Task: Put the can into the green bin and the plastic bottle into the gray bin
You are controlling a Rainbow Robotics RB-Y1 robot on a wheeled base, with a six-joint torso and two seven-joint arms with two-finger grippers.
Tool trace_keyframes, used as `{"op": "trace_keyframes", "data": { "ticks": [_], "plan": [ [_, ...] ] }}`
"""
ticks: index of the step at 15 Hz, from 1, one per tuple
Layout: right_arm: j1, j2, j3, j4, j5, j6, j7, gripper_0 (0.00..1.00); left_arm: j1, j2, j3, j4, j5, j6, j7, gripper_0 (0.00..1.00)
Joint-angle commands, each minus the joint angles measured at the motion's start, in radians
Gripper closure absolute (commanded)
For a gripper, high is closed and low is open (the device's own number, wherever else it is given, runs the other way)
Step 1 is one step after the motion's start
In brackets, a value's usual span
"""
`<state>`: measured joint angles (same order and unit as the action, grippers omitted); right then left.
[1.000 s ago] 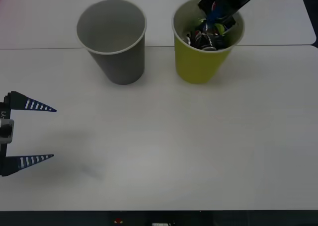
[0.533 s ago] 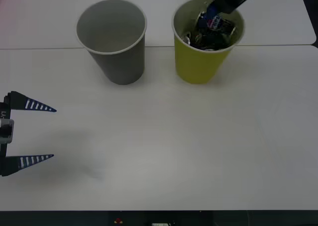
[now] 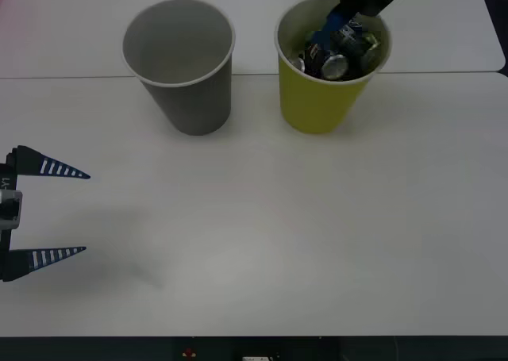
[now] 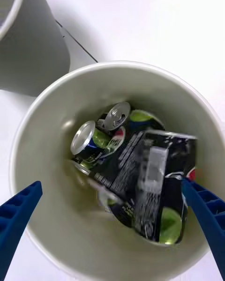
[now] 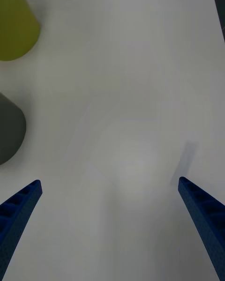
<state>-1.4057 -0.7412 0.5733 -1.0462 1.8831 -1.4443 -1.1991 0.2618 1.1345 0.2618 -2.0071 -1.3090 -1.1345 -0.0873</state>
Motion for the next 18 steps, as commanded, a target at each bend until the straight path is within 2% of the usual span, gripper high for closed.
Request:
{"op": "trace_keyframes", "data": {
  "ticks": [1, 4, 8, 11, 14, 18],
  "plan": [
    [0.001, -0.069, -0.039, -0.049, -0.090, -0.048, 0.065, 0.00, 0.000, 0.000, 0.000, 0.000, 0.000, 0.000, 0.000, 0.00],
    [0.022, -0.145, -0.082, -0.106, -0.211, -0.090, 0.092, 0.00, 0.000, 0.000, 0.000, 0.000, 0.000, 0.000, 0.000, 0.00],
    [0.201, -0.251, -0.214, -0.350, -0.274, -0.093, 0.119, 0.00, 0.000, 0.000, 0.000, 0.000, 0.000, 0.000, 0.000, 0.00],
    [0.393, -0.310, -0.355, -0.546, -0.317, -0.085, 0.164, 0.00, 0.000, 0.000, 0.000, 0.000, 0.000, 0.000, 0.000, 0.00],
    [0.588, -0.343, -0.486, -0.689, -0.364, -0.064, 0.294, 0.00, 0.000, 0.000, 0.000, 0.000, 0.000, 0.000, 0.000, 0.00],
    [0.830, -0.346, -0.635, -0.833, -0.391, -0.035, 0.446, 0.00, 0.000, 0.000, 0.000, 0.000, 0.000, 0.000, 0.000, 0.00]
  ]
}}
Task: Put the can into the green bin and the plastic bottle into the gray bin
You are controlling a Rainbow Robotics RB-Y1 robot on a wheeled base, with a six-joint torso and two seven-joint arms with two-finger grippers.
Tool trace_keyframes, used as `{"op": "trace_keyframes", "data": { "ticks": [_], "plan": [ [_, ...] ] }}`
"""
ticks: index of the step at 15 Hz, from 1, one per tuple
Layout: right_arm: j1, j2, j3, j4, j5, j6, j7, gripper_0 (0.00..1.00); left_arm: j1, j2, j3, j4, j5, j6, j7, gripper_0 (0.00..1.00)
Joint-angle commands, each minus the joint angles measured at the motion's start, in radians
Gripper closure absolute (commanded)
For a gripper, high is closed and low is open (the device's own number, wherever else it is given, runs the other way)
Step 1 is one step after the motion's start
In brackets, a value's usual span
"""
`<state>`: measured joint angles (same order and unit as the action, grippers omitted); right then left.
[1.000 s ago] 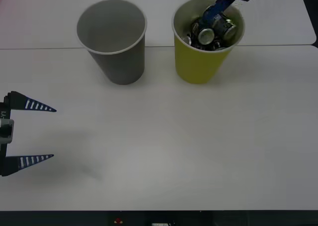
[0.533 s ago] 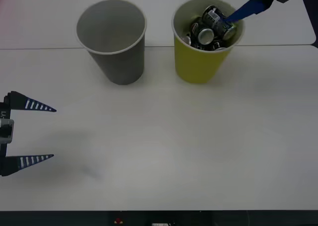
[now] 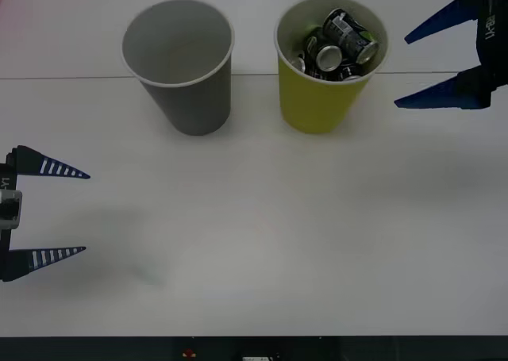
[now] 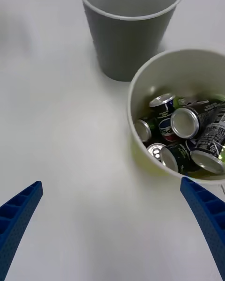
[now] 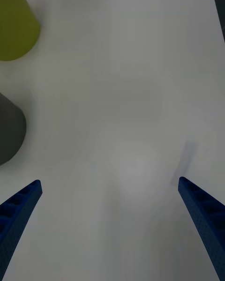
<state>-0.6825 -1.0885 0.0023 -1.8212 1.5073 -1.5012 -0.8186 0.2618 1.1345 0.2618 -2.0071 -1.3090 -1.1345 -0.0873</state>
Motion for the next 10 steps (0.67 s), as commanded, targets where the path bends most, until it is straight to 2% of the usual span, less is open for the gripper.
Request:
{"op": "trace_keyframes", "data": {
  "ticks": [1, 6, 10],
  "plan": [
    [0.181, 0.001, -0.102, -0.093, -0.029, 0.039, 0.111, 0.00, 0.000, 0.000, 0.000, 0.000, 0.000, 0.000, 0.000, 0.00],
    [0.426, 0.047, -0.229, -0.145, -0.110, 0.076, 0.328, 0.00, 0.000, 0.000, 0.000, 0.000, 0.000, 0.000, 0.000, 0.00],
    [0.546, 0.102, -0.283, -0.147, -0.113, 0.076, 0.476, 0.00, 0.000, 0.000, 0.000, 0.000, 0.000, 0.000, 0.000, 0.00]
  ]
}}
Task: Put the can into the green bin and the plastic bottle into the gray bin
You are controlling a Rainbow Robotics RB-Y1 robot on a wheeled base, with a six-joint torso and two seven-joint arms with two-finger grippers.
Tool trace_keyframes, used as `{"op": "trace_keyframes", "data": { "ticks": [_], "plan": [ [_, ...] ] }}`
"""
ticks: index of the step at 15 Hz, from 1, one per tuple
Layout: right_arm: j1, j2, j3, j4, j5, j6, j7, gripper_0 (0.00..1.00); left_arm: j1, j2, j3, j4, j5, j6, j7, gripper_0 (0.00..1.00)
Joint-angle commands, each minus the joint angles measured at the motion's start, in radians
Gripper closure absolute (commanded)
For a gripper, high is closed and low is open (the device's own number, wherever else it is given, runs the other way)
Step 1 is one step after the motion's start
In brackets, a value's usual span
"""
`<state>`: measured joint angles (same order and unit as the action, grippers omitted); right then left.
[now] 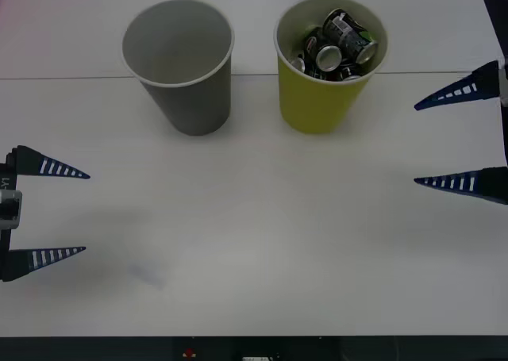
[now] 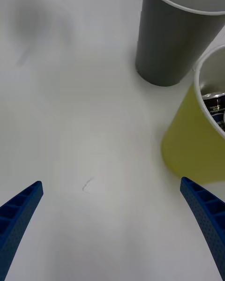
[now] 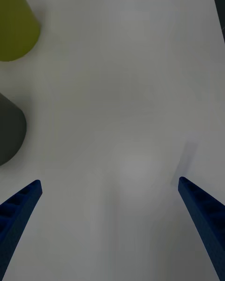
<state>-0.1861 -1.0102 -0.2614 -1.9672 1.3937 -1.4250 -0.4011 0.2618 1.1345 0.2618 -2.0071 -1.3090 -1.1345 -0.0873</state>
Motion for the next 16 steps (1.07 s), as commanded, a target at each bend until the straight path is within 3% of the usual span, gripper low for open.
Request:
{"op": "trace_keyframes", "data": {
  "ticks": [1, 5, 16],
  "plan": [
    [0.077, 0.035, -0.027, -0.001, 0.001, 0.001, 0.088, 0.00, 0.000, 0.000, 0.000, 0.000, 0.000, 0.000, 0.000, 0.00],
    [0.177, 0.053, -0.055, -0.001, -0.007, 0.009, 0.185, 0.00, 0.000, 0.000, 0.000, 0.000, 0.000, 0.000, 0.000, 0.00],
    [0.272, 0.053, -0.062, -0.007, -0.012, 0.035, 0.220, 0.00, 0.000, 0.000, 0.000, 0.000, 0.000, 0.000, 0.000, 0.00]
  ]
}}
